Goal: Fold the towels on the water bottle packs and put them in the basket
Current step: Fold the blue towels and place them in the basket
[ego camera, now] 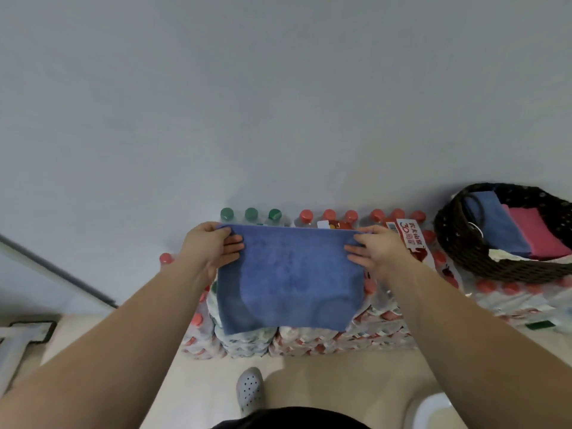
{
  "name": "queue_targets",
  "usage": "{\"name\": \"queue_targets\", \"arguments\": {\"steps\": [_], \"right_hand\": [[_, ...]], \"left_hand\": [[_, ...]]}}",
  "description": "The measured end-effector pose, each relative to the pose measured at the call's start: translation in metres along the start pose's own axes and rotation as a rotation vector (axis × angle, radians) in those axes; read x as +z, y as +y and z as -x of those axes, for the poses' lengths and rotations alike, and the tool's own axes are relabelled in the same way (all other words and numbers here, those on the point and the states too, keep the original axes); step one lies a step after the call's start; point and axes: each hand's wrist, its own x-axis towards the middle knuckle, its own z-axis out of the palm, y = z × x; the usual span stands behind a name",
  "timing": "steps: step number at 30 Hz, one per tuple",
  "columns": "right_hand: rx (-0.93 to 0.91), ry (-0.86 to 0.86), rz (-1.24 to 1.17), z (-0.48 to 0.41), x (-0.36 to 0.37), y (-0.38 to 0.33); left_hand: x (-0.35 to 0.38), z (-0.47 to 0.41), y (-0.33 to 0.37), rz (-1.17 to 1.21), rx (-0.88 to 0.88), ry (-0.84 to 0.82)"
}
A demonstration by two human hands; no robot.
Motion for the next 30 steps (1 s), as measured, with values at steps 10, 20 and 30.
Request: {"name": "queue_targets", "arguments": {"steps": [10,20,30], "right_hand": [[0.038,0.051,0.036,-0.053,0.019,-0.005],[-0.06,-0.007,-0.041,-0.095,0.034,-0.031],[-0.308,-0.024,-0.052,-0.094,0.025,-0.044]], "left_hand": [[0.014,-0.061,0.007,-0.062,-0.02,0.044],[0.034,-0.094,0.036,-0.254,0.124,0.136],[0.036,-0.079,0.046,-0.101,0.318,0.197]]}}
